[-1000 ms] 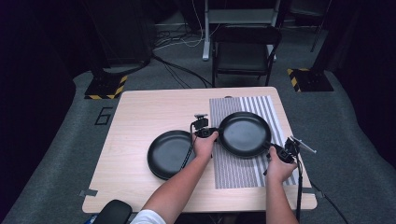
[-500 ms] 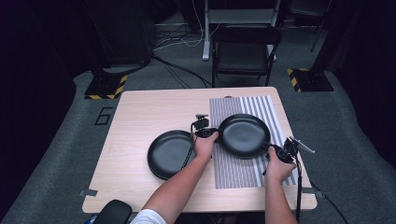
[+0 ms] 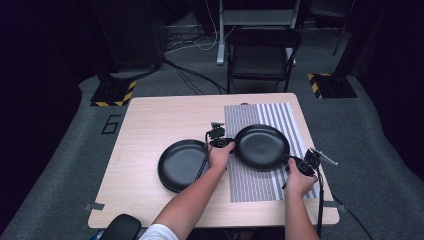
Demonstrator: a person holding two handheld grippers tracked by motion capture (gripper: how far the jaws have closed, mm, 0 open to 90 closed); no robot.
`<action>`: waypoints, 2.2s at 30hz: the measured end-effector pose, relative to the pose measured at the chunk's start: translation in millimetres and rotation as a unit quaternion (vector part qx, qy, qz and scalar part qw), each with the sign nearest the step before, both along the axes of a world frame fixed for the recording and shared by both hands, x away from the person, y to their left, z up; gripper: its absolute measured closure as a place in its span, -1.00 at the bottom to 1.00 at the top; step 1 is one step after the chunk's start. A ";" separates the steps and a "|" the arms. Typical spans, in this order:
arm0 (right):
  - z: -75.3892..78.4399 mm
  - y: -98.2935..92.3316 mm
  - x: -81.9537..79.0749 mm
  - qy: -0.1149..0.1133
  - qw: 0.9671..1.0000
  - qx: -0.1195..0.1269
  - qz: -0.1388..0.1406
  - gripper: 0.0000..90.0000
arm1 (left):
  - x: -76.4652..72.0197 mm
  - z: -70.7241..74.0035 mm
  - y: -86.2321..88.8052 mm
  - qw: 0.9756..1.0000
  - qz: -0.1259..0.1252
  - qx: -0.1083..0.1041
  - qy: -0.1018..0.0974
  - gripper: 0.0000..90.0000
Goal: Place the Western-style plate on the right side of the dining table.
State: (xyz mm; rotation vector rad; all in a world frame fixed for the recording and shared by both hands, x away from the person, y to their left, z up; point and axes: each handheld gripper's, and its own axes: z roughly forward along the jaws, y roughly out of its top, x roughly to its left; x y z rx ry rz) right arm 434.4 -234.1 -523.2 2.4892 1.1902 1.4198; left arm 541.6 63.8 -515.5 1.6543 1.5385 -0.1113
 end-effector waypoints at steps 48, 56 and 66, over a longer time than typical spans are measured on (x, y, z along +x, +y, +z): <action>22.4 -1.6 -16.8 -0.052 0.976 -0.208 0.041 0.40 | -5.1 29.2 18.4 0.994 -0.032 0.050 -0.087 0.17; 31.9 1.6 -19.1 -0.063 0.971 -0.215 0.081 0.20 | -8.3 33.8 32.1 0.993 -0.049 0.047 -0.094 0.07; 43.7 10.5 -21.1 -0.085 0.958 -0.246 0.119 0.14 | -17.4 41.5 54.8 0.992 -0.056 0.038 -0.110 0.04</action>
